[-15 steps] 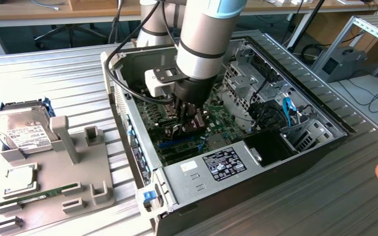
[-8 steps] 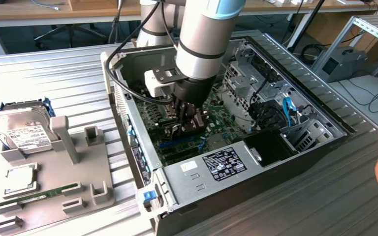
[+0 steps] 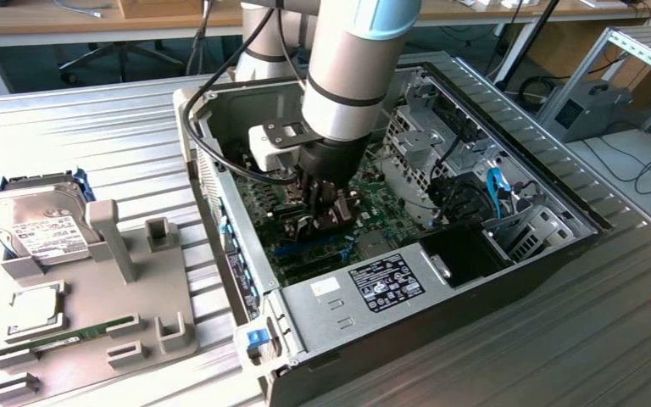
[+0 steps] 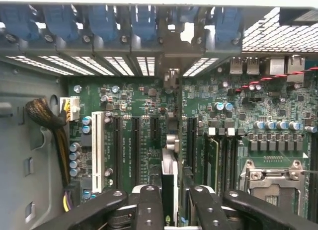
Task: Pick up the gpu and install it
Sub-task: 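Insert the gpu into the slot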
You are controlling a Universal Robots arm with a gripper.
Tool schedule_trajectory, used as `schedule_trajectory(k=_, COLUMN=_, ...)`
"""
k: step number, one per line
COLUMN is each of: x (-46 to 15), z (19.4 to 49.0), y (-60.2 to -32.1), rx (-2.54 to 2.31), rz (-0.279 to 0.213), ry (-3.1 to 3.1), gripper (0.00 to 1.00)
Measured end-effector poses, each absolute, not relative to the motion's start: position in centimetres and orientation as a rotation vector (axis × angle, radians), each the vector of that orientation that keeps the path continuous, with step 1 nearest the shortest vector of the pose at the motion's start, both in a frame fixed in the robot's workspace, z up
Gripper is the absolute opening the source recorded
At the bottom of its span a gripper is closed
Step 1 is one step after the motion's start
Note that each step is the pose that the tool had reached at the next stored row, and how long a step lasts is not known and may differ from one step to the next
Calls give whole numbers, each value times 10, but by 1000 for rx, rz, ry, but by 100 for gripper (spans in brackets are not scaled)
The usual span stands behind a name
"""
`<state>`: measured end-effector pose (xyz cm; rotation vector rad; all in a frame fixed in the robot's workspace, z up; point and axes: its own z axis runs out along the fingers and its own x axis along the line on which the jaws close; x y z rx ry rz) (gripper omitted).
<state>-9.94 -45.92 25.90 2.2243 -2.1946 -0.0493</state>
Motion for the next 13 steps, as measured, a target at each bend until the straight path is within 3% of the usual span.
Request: schedule_trajectory(k=13, x=-99, z=254, y=-459, rx=2222, rz=-44, ry=-2192, gripper=26)
